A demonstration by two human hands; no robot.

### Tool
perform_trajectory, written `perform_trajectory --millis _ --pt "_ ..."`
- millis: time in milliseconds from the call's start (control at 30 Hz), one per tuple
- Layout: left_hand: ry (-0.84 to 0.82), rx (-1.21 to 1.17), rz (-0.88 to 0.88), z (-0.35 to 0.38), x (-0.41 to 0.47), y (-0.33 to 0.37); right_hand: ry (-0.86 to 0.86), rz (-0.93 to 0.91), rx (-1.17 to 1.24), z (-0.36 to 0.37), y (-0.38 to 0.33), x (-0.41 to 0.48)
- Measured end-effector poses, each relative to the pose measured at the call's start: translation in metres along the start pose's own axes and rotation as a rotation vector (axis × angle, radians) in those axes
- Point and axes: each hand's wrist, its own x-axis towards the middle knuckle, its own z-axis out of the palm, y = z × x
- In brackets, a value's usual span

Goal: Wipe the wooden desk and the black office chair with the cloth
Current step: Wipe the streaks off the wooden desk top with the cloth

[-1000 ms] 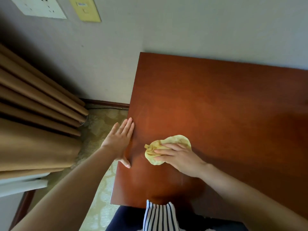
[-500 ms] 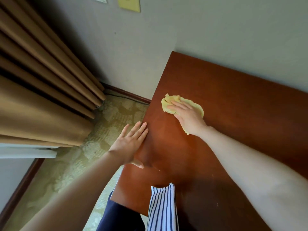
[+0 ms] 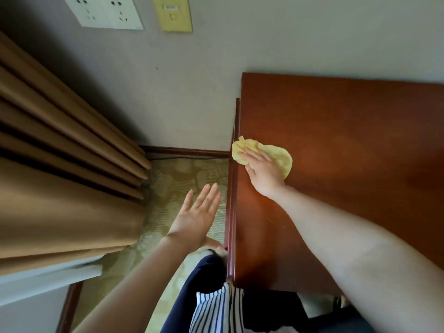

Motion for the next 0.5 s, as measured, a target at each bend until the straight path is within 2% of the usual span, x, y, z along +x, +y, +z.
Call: perform_trajectory --millis 200,367,500 --pt "-0.018 0.013 0.095 -0.003 -0.012 -0.024 0.055 0.079 0.035 0.034 -0.043 -0.079" --pt "-0.047 0.083 0.163 -0.011 -0.011 -0.015 0.111 0.187 0.04 0.063 -0.075 -0.146" --pt "-0.039 0.121 0.205 -0.017 -0.002 0.01 0.091 0.175 0.081 0.07 -0.069 -0.187"
